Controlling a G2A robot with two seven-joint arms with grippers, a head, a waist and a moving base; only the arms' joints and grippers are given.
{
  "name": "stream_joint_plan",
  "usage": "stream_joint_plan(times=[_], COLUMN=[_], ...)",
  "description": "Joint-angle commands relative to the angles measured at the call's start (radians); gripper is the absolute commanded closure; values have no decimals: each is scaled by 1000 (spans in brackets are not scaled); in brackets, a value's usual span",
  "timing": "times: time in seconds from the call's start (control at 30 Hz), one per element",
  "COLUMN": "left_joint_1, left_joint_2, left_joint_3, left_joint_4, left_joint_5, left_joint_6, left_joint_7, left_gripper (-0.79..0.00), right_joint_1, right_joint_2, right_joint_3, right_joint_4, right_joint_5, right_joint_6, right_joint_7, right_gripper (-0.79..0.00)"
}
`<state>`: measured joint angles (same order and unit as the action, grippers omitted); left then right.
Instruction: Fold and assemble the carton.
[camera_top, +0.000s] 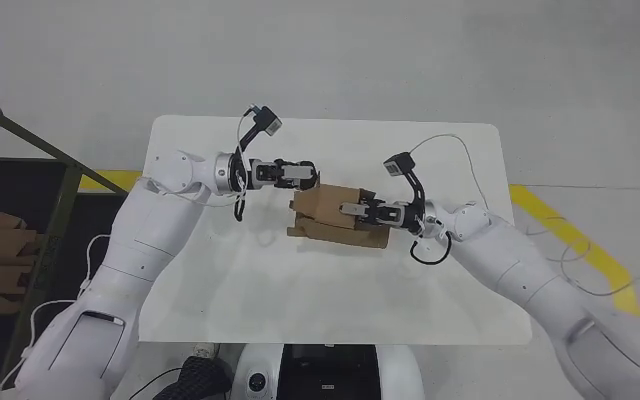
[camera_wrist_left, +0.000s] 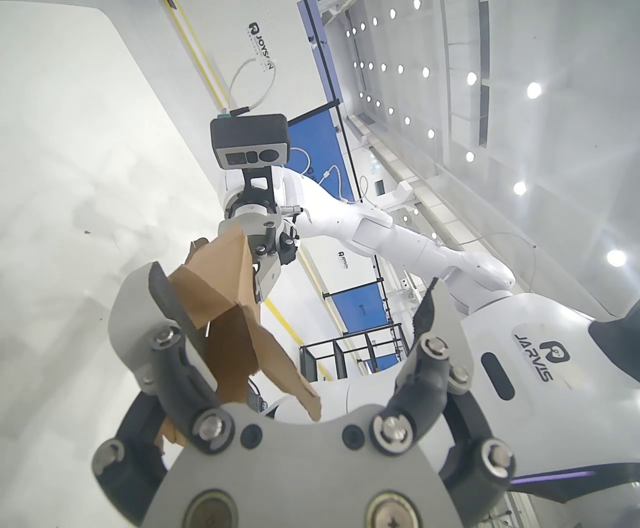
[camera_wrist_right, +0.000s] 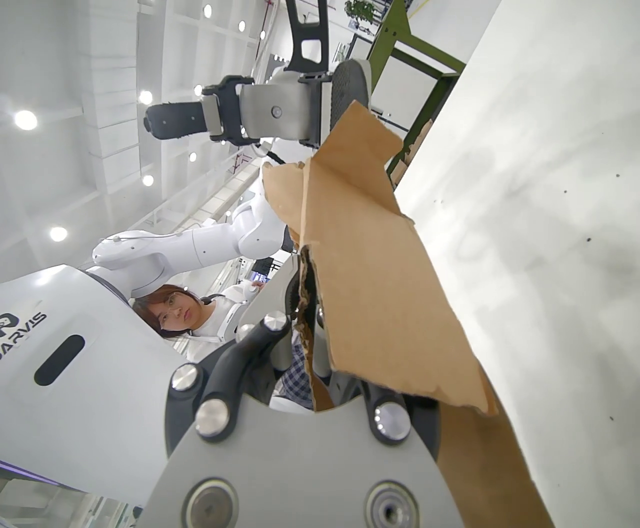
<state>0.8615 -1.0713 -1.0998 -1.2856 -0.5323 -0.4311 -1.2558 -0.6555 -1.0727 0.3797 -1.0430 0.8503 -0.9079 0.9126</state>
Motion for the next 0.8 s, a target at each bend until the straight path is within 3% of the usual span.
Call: stream_joint_plan(times=[0.0, 0.77], left_joint_1=[14, 96], left_joint_2=[2, -1], left_joint_3=[-7, 15], left_joint_4=[-8, -76], left_joint_5=[-6, -60], left_joint_6=[-1, 36], left_joint_7=[2, -23], left_gripper=[-785, -785], right_joint_1=[-1, -19], right_joint_2=[2, 5], right_joint_3=[6, 79], right_joint_4=[4, 51], right_joint_5=[5, 37], right_joint_6=[-5, -33], right_joint_7=[-5, -33], right_gripper=[0, 0])
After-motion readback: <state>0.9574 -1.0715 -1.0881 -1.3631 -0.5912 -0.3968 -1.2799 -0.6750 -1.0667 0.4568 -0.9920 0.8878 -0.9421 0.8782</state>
